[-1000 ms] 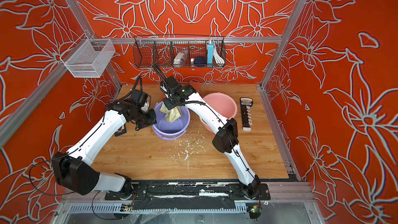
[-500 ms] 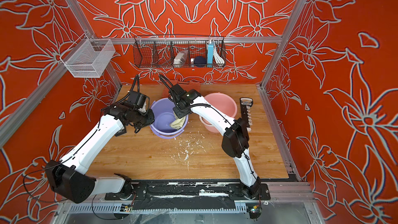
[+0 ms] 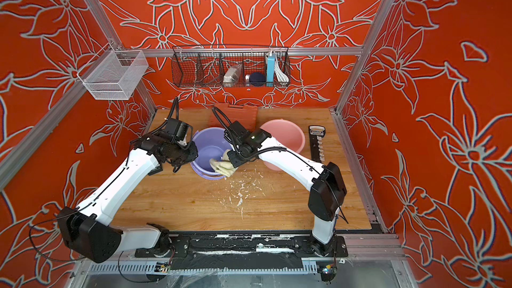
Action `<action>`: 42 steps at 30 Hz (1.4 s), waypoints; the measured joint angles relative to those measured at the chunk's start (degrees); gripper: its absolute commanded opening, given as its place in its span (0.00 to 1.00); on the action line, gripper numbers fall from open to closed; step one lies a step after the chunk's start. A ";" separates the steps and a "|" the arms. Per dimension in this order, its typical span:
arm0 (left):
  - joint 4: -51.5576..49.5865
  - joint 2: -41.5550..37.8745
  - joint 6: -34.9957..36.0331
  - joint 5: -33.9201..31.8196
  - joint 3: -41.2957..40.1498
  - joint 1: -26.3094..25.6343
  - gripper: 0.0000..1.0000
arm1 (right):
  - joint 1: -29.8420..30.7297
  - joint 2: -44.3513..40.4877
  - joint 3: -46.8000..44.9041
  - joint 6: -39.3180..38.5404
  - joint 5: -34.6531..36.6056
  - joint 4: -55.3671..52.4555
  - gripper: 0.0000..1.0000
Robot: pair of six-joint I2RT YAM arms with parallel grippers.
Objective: Wipe the inside of the bucket with a cloth
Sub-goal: Wipe the dirt from the inside of the bucket.
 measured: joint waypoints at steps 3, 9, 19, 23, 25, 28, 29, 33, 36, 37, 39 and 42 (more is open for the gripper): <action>0.04 0.02 -0.17 -0.39 0.00 0.13 0.00 | 0.00 -3.76 -5.05 1.46 3.28 -0.87 0.00; 0.72 0.04 -0.35 -0.46 0.00 0.46 0.00 | -0.11 -13.33 -11.23 3.10 9.75 -5.27 0.00; 2.19 1.33 -0.26 4.22 0.00 0.46 0.00 | 0.04 -17.99 1.16 -0.17 8.13 5.81 0.00; 2.23 1.95 -0.28 8.00 0.00 0.39 0.00 | 0.07 -9.31 9.05 -1.95 6.99 10.08 0.00; 2.23 2.10 -0.28 9.35 0.00 0.33 0.00 | 0.15 -4.94 10.49 -3.08 7.04 11.58 0.00; 2.19 2.10 -0.31 10.84 0.00 0.28 0.00 | 0.22 1.57 10.67 -5.07 6.95 12.33 0.00; 2.16 2.21 -0.28 11.32 0.00 0.28 0.00 | 0.31 3.50 10.16 -5.79 7.02 12.61 0.00; 1.70 3.67 -0.31 13.35 0.90 0.28 0.00 | 0.98 6.95 5.46 -8.61 7.28 13.70 0.00; 1.57 5.42 -0.28 14.64 1.70 0.28 0.00 | 1.57 7.23 3.21 -10.38 7.74 13.75 0.00; 1.66 5.84 -0.33 15.06 1.70 0.28 0.00 | 1.66 7.45 3.21 -10.93 8.17 13.88 0.00; 1.66 6.21 -0.48 15.72 1.70 0.28 0.00 | 1.79 8.13 3.48 -11.76 8.81 13.99 0.00; 1.73 6.23 -0.76 16.50 1.70 0.28 0.00 | 1.81 11.08 4.94 -12.79 10.62 13.33 0.00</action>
